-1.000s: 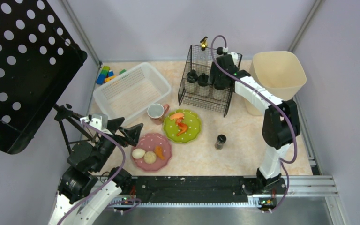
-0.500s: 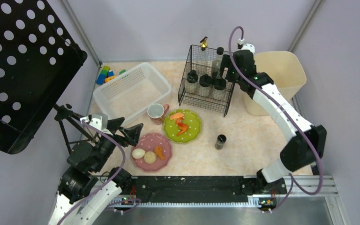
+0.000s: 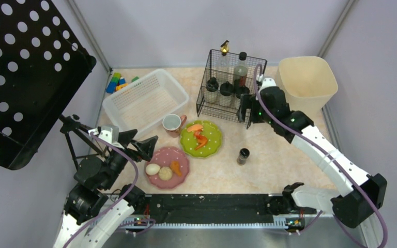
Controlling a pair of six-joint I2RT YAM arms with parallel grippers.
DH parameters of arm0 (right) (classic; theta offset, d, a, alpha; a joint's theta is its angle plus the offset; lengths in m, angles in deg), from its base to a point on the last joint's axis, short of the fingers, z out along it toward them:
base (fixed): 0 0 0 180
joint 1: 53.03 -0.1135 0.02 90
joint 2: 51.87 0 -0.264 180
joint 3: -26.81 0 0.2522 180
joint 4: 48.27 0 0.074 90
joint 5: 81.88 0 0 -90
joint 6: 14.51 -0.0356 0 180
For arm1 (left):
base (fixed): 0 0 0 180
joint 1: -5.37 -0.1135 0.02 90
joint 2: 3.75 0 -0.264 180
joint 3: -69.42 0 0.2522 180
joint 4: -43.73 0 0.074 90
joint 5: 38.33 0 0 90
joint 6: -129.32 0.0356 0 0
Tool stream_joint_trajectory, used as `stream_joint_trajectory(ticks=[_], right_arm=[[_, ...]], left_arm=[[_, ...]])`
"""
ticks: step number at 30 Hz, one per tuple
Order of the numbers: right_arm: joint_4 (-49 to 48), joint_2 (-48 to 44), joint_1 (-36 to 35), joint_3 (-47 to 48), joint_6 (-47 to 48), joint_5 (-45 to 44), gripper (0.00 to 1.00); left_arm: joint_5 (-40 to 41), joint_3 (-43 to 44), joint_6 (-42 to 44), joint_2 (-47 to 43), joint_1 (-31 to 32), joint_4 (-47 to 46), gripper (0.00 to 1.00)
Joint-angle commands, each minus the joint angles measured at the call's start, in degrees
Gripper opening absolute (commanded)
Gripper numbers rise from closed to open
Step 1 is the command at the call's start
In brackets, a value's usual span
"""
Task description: Clear the kitchen counter
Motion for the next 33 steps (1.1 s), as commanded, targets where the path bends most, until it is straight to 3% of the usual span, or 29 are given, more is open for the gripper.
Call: stream_joint_trajectory(ticks=[1, 9, 21, 33], right_arm=[[4.16, -2.45, -3.7, -4.62, 2.35, 2.25, 0.85], [7.29, -4.6, -8.64, -13.61, 1.43, 3.33, 0.84], [9.2, -5.11, -13.96, -17.16, -1.59, 3.01, 0.82], [9.93, -2.0, -16.98, -16.66, -3.19, -1.0, 0.66]], left_arm=[[-0.83, 0.11, -0.07, 1.12, -0.39, -1.38, 0.94], [-0.53, 0.11, -0.07, 1.14, -0.44, -1.37, 0.94], [-0.73, 0.13, -0.07, 1.26, -0.64, -1.36, 0.94], [-0.87, 0.08, -0.07, 1.04, -0.77, -1.35, 0.94]])
